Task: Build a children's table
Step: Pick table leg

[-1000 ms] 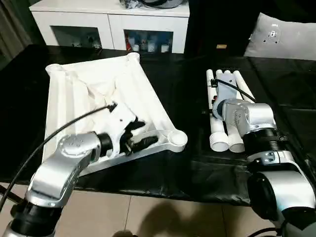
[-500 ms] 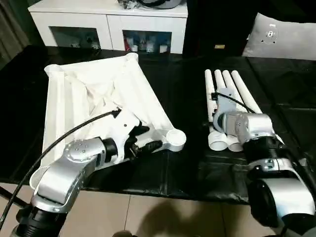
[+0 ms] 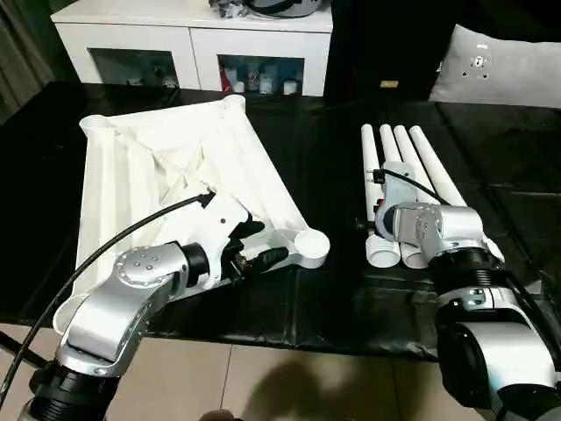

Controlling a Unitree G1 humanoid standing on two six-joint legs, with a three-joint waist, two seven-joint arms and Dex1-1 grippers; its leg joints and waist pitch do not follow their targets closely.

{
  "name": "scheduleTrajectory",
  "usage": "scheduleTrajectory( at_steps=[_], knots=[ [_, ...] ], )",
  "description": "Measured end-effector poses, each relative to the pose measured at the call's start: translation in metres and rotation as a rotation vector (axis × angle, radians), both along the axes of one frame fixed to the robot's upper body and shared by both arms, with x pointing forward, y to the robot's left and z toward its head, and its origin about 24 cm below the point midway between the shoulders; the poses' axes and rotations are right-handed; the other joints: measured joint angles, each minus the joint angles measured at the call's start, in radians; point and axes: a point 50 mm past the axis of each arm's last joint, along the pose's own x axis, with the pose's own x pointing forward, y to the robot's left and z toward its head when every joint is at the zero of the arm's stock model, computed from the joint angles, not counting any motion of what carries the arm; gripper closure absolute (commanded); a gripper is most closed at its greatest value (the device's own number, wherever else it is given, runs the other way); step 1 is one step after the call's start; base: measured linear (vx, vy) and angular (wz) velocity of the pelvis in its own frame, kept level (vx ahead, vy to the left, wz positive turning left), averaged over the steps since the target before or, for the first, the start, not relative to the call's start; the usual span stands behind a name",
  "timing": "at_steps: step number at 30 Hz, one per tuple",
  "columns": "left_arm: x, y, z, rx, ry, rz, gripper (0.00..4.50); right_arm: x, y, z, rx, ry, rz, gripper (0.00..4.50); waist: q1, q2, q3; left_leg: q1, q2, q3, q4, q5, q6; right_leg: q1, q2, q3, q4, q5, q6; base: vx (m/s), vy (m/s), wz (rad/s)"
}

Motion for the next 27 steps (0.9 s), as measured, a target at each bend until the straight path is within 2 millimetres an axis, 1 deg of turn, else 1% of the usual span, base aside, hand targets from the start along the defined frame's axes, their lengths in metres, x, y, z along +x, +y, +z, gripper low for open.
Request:
scheduleTrajectory(
  at_steps=[10, 13, 20, 25, 27],
  knots=[
    [0.001, -0.0023, 0.0009, 0.005, -0.011, -0.01, 1.32, -0.0012, 0.0041, 0.0004, 0.008, 0.014, 0.01, 0.18, -0.001, 0.001, 0.0, 0.0, 0.0, 0.0, 0.0, 0.0, 0.0, 0.0, 0.0, 0.0, 0.0, 0.0, 0.0, 0.0, 0.0, 0.0],
    [0.0036, -0.0024, -0.0003, 0.009, -0.004, -0.01, 1.32, -0.0026, 0.0042, 0.001, 0.01, 0.014, 0.012, 0.18, -0.001, 0.003, 0.0, 0.0, 0.0, 0.0, 0.0, 0.0, -0.001, 0.0, 0.0, 0.0, 0.0, 0.0, 0.0, 0.0, 0.0, 0.0],
    [0.0056, -0.0089, 0.0033, -0.002, -0.021, -0.03, 1.32, -0.0042, 0.0047, 0.0016, 0.027, 0.025, 0.021, 0.18, -0.001, 0.002, 0.0, 0.0, 0.0, 0.0, 0.0, 0.0, -0.001, 0.0, 0.0, 0.0, 0.0, 0.0, 0.0, 0.0, 0.0, 0.0],
    [-0.0002, -0.0033, -0.0053, 0.013, 0.003, -0.018, 1.32, -0.0037, 0.0058, 0.0007, 0.045, 0.018, 0.018, 0.18, -0.001, 0.001, 0.0, 0.0, 0.001, 0.0, 0.0, 0.0, 0.0, 0.0, 0.0, -0.001, 0.0, 0.0, 0.0, 0.0, 0.0, 0.0],
    [0.0, -0.0031, -0.0051, 0.013, 0.002, -0.016, 1.32, -0.0039, 0.0074, 0.0003, 0.048, 0.019, 0.022, 0.18, 0.001, 0.001, 0.0, 0.0, 0.001, 0.0, 0.0, 0.001, 0.0, 0.0, 0.0, -0.001, 0.0, 0.0, 0.0, 0.0, 0.0, 0.0]
  ],
)
